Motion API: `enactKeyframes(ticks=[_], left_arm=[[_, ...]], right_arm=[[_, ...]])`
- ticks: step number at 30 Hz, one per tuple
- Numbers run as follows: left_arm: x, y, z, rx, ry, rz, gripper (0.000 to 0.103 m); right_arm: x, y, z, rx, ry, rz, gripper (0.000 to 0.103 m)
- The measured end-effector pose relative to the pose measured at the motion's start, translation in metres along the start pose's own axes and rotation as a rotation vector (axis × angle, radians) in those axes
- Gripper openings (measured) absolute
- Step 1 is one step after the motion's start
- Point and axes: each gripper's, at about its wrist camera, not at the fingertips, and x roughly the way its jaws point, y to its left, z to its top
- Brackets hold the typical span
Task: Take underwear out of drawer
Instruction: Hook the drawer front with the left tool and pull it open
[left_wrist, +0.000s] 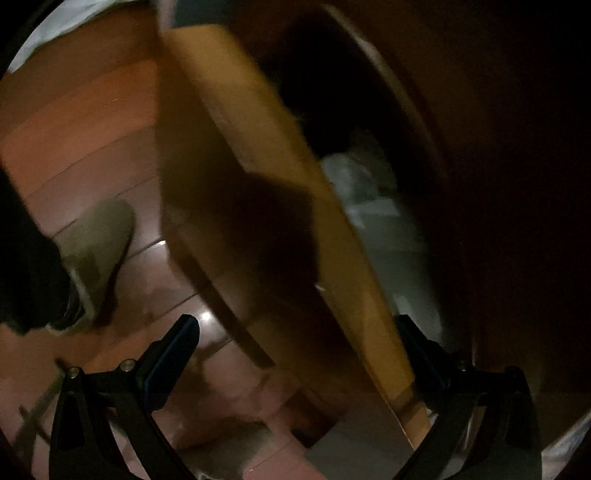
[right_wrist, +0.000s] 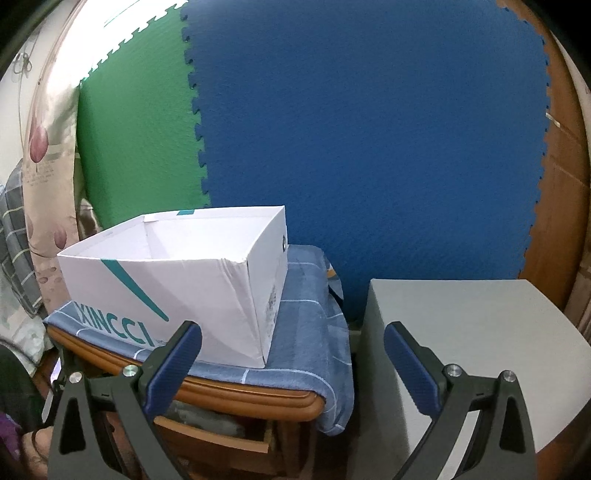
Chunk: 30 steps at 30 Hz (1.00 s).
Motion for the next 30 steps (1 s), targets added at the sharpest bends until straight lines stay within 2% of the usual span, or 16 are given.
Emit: enactKeyframes(ticks=[4, 7, 9, 14, 24, 30], left_arm=[[0.006, 0.006, -0.003, -0.047, -0.004, -0.005, 0.099], [0.003, 0.000, -0.002, -0.002, -0.021, 0.003, 0.087], [0.003, 0.000, -0.001, -0.023, 0.010, -0.027, 0.078], [0.006, 0.003, -0.001, -0.032, 0.043, -0.073, 0.067], [0.005, 0.011, -0.010, 0.041, 0.057, -0.001, 0.065], [-0.008, 0.021, -0.020, 0.115, 0.118, 0.033, 0.067]], right_arm=[[-0.001, -0.003, -0.001, 0.011, 0.002, 0.009, 0.101], [-0.001, -0.005, -0.002, 0.018, 0.007, 0.019, 0.101], [0.000, -0.006, -0.002, 0.023, 0.013, 0.026, 0.101], [-0.001, -0.007, -0.002, 0.027, 0.013, 0.036, 0.101], [-0.001, -0.015, -0.002, 0.065, 0.020, 0.054, 0.101], [-0.002, -0.021, -0.003, 0.104, 0.020, 0.060, 0.101]])
